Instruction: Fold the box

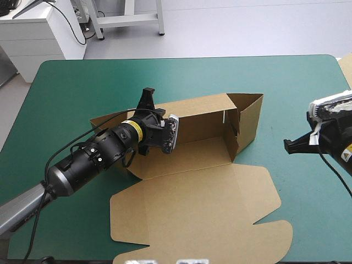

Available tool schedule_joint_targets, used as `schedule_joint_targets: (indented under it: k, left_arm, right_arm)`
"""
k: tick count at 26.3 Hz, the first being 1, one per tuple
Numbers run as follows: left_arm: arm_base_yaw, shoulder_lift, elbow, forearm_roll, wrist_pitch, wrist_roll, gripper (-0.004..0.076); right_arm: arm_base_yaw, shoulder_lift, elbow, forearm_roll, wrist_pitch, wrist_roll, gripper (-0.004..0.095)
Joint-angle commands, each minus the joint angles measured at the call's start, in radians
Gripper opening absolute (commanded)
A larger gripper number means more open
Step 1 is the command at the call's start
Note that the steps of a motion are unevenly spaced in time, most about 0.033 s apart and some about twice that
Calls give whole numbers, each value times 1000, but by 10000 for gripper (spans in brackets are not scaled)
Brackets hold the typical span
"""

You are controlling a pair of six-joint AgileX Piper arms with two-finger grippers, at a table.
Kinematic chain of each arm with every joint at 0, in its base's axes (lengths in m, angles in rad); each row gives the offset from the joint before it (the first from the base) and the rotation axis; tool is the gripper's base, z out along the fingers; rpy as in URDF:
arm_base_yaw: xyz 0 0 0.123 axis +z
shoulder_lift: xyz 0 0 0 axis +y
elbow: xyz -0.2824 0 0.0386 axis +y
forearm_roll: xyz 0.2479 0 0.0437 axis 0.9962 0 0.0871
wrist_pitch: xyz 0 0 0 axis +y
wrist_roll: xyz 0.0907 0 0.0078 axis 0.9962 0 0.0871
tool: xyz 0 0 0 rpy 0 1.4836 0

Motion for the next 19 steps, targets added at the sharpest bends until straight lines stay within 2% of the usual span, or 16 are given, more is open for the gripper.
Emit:
schedule_joint_targets:
  k: [1,10,16,19]
  left_arm:
    - [1,-32,3,87,-22,-42,-8]
    - [1,-51,32,101,-32,-49,-8]
    - [1,-126,160,232,-175,-52,-8]
    - [1,-142,194,228,-183,-63,-8]
  right_arm:
    - [-5,60,-29,14,-76,-35,-21]
    - [-5,291,-173,24,-73,-59,-21]
    - [-5,395,-319,50,-18,-77,-21]
    - [-5,437,-376,88,2,-86,-21]
